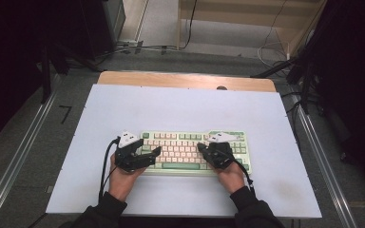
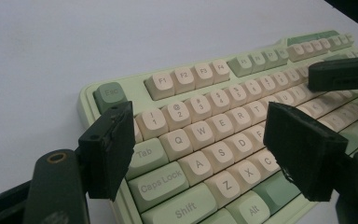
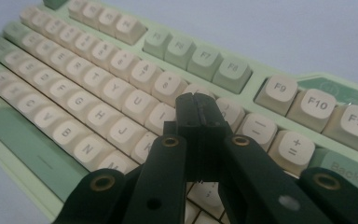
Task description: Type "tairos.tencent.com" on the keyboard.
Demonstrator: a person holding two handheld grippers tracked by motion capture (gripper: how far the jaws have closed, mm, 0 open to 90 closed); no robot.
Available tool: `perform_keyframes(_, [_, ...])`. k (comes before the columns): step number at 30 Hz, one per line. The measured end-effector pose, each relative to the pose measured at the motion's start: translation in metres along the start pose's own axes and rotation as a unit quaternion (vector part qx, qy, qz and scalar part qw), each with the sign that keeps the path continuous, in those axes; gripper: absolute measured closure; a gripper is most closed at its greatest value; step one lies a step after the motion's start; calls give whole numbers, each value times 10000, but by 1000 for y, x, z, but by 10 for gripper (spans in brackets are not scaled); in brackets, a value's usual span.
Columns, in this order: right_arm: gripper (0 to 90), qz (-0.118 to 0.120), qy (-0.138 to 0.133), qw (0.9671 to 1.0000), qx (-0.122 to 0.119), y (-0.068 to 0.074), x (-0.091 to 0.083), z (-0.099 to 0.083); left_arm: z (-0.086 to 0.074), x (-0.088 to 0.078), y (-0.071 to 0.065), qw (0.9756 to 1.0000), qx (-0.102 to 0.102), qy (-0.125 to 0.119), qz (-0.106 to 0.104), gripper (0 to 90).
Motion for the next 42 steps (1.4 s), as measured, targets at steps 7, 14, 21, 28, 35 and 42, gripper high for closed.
perform_keyframes(7, [743, 41, -318, 9994, 143, -5, -16, 6, 0, 1, 1, 10000, 5, 5, 31, 258])
perform_keyframes(14, [345, 11, -260, 9996, 127, -7, -20, 7, 0, -2, 4, 9999, -84, -49, 92, 280])
perform_keyframes(21, [288, -25, -275, 9995, 132, -7, -23, 9, -1, -1, 1, 10000, -72, -31, -15, 366])
perform_keyframes(28, [284, -5, -277, 9994, 188, -9, -24, 9, -2, -1, -1, 9989, -99, -50, -453, 733])
perform_keyframes(35, [284, -31, -296, 9993, 226, -10, -26, 10, -1, -1, -4, 9981, -32, 9, -613, 900])
perform_keyframes(42, [283, -43, -299, 9992, 253, -11, -27, 9, -3, 3, -4, 9984, 38, 109, -559, 900])
Point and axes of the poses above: each handheld gripper's, and its own axes: x roughly forward along the jaws, z roughly out of its top, y roughly to its left, the point moved 3 cm from there along x, roughly forward along the jaws, and after that the axes turned 4 degrees about x, right-handed, at the moved point
